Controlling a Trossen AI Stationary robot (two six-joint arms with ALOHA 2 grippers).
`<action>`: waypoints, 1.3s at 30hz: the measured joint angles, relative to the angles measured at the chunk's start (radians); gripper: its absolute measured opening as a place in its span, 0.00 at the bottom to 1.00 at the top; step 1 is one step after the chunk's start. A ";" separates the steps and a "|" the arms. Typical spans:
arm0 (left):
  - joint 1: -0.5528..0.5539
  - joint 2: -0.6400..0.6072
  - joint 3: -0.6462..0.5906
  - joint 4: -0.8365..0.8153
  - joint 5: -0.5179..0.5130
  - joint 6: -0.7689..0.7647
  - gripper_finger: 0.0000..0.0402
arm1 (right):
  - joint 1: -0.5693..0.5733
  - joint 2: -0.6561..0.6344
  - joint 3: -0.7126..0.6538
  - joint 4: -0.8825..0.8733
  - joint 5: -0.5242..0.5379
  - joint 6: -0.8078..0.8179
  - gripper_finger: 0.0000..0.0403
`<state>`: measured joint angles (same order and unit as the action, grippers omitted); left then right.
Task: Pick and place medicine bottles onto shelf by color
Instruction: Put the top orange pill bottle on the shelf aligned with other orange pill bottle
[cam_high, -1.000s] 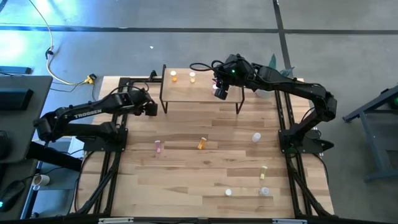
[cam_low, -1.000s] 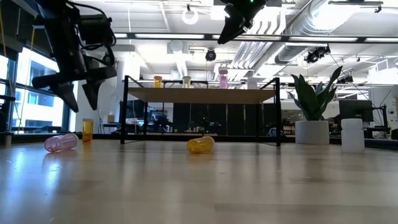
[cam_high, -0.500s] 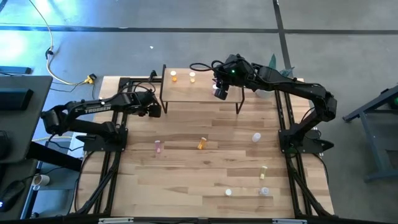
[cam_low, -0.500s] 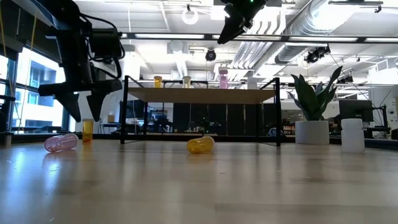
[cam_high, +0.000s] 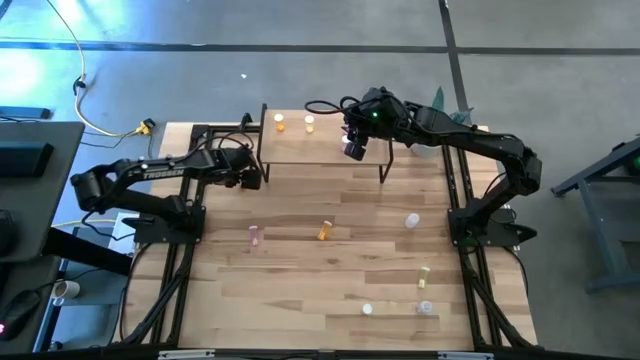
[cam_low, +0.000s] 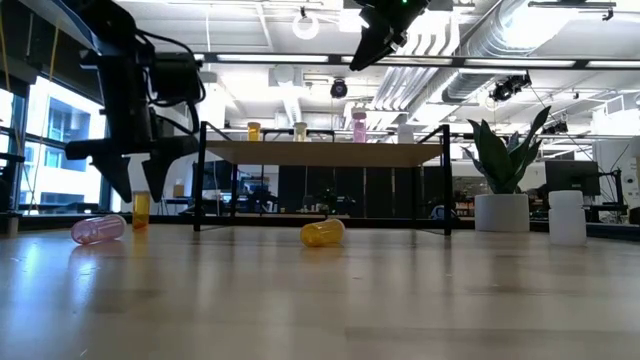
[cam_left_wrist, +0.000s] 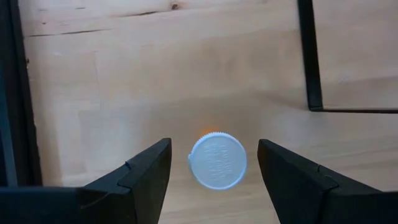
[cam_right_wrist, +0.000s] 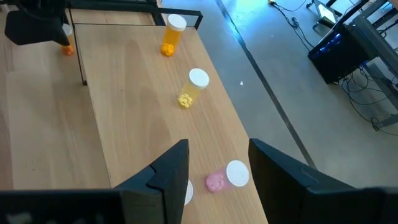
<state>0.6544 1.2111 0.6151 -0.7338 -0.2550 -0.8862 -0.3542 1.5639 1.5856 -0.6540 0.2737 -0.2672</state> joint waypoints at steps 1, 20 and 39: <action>0.000 0.004 0.000 0.000 0.000 0.003 0.57 | 0.000 0.000 0.000 0.000 0.000 0.000 0.39; 0.000 0.011 0.000 -0.002 0.008 0.052 0.28 | 0.000 0.000 0.000 0.000 0.000 0.024 0.39; 0.054 0.010 0.128 -0.169 0.027 0.215 0.28 | 0.000 0.000 0.000 0.000 0.000 0.027 0.39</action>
<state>0.7083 1.2213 0.7433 -0.9027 -0.2277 -0.6712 -0.3541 1.5642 1.5852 -0.6538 0.2741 -0.2401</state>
